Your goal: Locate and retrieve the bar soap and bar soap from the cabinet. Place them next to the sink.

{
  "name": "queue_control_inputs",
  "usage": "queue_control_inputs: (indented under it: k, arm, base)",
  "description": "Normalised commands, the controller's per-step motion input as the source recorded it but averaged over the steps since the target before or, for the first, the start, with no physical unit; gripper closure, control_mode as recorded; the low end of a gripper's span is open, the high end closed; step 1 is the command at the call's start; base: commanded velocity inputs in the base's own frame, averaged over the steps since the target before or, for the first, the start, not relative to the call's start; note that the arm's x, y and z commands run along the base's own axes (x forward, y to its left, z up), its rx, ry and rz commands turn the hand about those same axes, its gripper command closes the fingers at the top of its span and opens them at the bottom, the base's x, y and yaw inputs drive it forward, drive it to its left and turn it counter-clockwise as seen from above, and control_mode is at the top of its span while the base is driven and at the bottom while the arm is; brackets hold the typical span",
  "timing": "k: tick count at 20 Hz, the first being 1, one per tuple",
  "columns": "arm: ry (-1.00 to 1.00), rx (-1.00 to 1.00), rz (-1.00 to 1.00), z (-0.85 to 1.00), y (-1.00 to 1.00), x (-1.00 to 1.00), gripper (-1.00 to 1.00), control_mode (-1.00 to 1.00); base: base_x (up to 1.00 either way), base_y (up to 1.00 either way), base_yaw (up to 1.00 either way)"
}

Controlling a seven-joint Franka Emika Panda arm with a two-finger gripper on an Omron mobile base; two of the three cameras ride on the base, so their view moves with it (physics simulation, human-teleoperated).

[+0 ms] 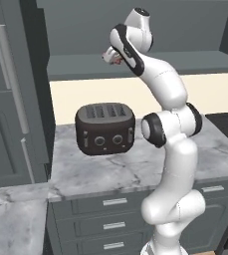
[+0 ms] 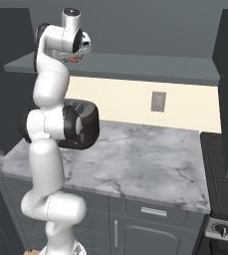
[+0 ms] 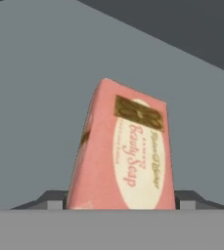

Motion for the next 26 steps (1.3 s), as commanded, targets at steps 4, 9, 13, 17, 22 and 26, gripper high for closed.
queue_control_inputs:
  k: [4,9,13,17,22,26]
  arm:
    - [-0.07,-0.02,-0.10,0.12,0.00,-0.40,1.00,-1.00]
    - [-0.02,-0.03,-0.10,0.03,0.00,-0.49,1.00,-1.00]
    - [-0.03,0.00,-0.13,0.07,-0.01,-0.59,1.00,-1.00]
    - [0.00,0.00,-0.18,0.13,-0.11,-0.64,1.00,-1.00]
    - [0.02,0.00,-0.16,0.02,-0.16,-0.77,1.00,-1.00]
    - [0.10,0.00,-0.12,-0.01,-0.22,-0.81,1.00,-1.00]
  base:
    - [0.00,0.00,0.00]
    - [0.00,0.00,0.00]
    - [0.00,0.00,0.00]
    - [0.00,0.00,0.00]
    - [0.00,0.00,0.00]
    - [0.00,0.00,0.00]
